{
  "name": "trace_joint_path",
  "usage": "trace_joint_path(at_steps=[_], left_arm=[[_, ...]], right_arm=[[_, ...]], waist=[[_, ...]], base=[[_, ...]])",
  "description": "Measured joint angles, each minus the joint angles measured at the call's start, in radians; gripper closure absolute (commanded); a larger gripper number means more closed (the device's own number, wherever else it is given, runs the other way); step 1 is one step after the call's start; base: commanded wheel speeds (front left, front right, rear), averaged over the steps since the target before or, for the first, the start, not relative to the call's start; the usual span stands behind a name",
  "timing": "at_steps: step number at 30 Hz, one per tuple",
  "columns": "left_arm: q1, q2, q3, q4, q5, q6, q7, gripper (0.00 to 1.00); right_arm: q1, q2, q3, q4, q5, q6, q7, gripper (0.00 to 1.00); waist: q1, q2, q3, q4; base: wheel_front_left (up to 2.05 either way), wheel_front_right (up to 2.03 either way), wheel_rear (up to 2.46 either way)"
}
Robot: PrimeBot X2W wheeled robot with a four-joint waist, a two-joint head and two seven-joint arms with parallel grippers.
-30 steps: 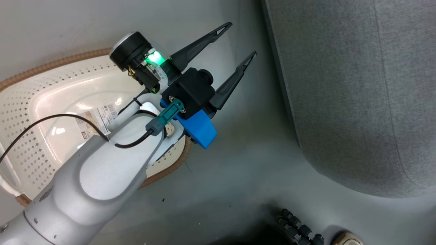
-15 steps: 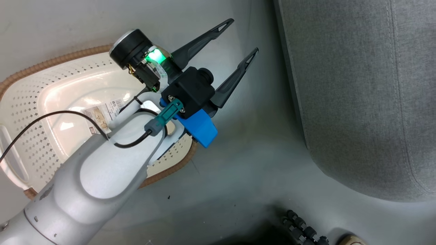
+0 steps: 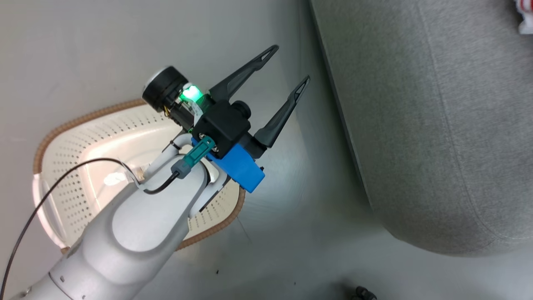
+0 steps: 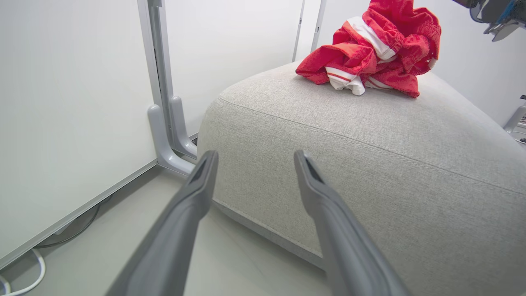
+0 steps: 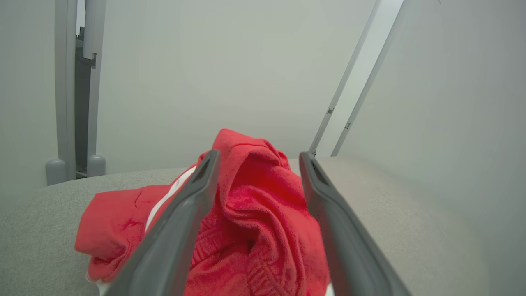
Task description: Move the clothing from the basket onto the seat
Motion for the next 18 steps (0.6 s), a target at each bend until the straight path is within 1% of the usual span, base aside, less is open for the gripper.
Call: trace_joint_path(at_steps=[3, 6, 12, 14, 15, 18], left_arm=[[0.032, -0.008, 0.010, 0.016, -0.019, 0.007, -0.016, 0.00], [0.070, -0.012, 0.034, 0.030, -0.039, 0.024, -0.028, 0.00], [0.147, -0.017, 0.102, 0.031, -0.068, 0.051, -0.034, 0.00], [0.175, -0.022, 0.142, 0.009, -0.070, 0.061, -0.036, 0.00], [0.205, -0.028, 0.180, -0.007, -0.070, 0.068, -0.037, 0.00], [0.259, -0.039, 0.243, -0.027, -0.059, 0.081, -0.037, 0.00]], right_arm=[[0.069, 0.007, -0.007, -0.036, 0.000, 0.000, 0.000, 0.00], [0.121, 0.022, 0.015, -0.080, -0.004, 0.000, 0.000, 0.00], [0.173, 0.049, 0.123, -0.148, -0.019, 0.000, 0.000, 0.00], [0.185, 0.058, 0.165, -0.160, -0.024, 0.000, 0.000, 0.00], [0.195, 0.058, 0.203, -0.164, -0.024, 0.000, 0.000, 0.00], [0.210, 0.067, 0.258, -0.167, -0.020, 0.000, 0.000, 0.00]], waist=[[-0.0001, 0.0000, -0.055, 0.004], [-0.0001, 0.0000, -0.111, 0.009], [-0.0002, 0.0000, -0.223, 0.027], [-0.0002, 0.0000, -0.256, 0.039], [-0.0004, 0.0000, -0.286, 0.055], [-0.0004, 0.0000, -0.324, 0.089]], base=[[0.00, 0.00, 0.00], [0.00, 0.00, 0.00], [0.00, 0.00, 0.00], [0.00, 0.00, 0.00], [0.00, 0.00, 0.00], [0.00, 0.00, 0.00]])
